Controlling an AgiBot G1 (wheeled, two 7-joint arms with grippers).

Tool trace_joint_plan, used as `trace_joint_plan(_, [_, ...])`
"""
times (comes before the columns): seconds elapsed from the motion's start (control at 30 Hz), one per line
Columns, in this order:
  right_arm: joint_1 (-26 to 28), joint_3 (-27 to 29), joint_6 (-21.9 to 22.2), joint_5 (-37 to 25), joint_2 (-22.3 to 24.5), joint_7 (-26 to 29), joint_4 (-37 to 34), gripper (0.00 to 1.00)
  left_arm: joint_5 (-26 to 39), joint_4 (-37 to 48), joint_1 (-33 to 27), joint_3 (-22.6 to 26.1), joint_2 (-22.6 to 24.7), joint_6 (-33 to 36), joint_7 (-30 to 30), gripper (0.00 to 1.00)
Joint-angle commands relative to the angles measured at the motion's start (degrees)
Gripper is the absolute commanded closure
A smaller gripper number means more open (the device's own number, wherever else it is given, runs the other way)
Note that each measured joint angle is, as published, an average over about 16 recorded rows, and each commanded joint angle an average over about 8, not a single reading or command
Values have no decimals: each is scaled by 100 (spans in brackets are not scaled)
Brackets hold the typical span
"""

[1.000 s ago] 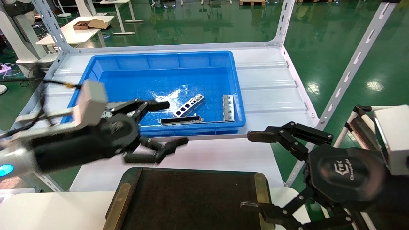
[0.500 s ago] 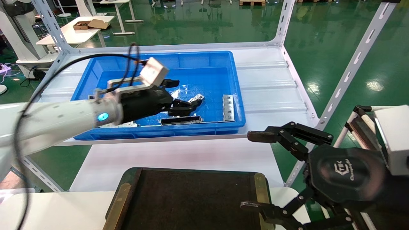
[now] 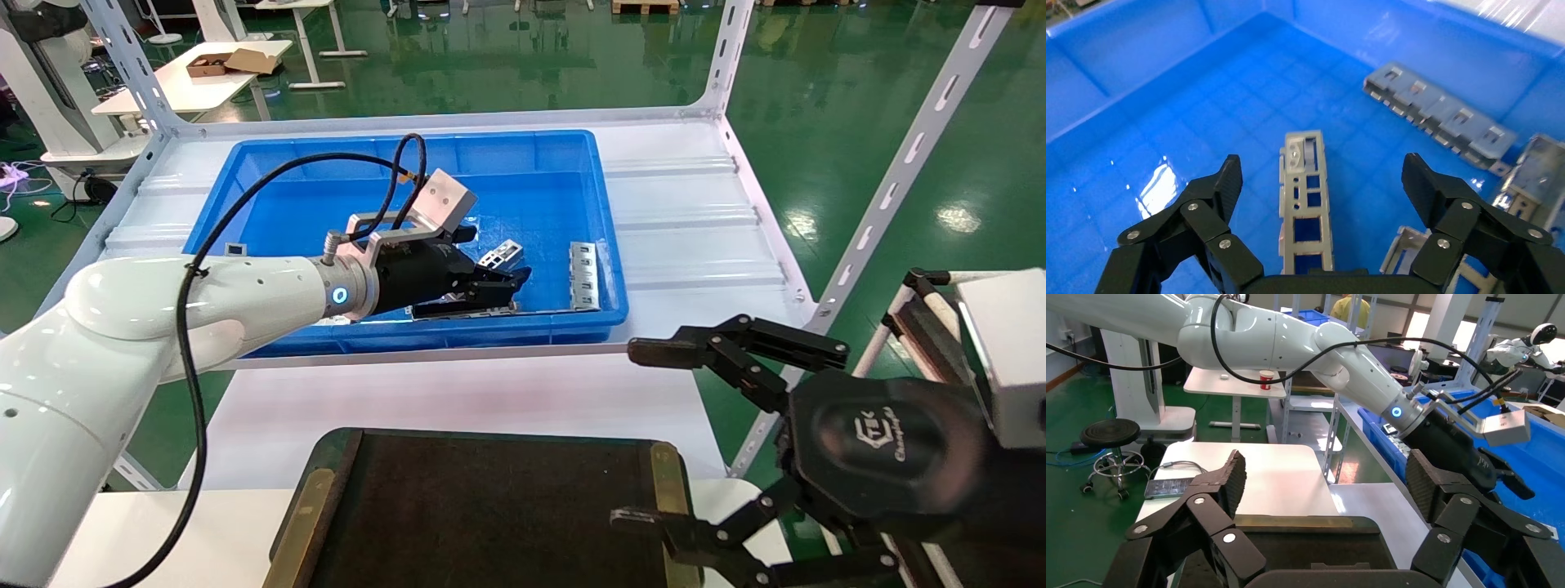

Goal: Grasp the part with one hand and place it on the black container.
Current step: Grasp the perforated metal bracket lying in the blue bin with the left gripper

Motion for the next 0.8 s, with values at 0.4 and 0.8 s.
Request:
trace_joint_plan(0.4, [0, 0, 0, 0, 0, 0, 0, 100, -253, 762, -155, 5, 154, -152, 467, 100])
trace_joint_plan(0.8, [0, -1, 0, 0, 0, 0, 0, 100, -495, 980, -170, 87, 180, -210, 625, 100])
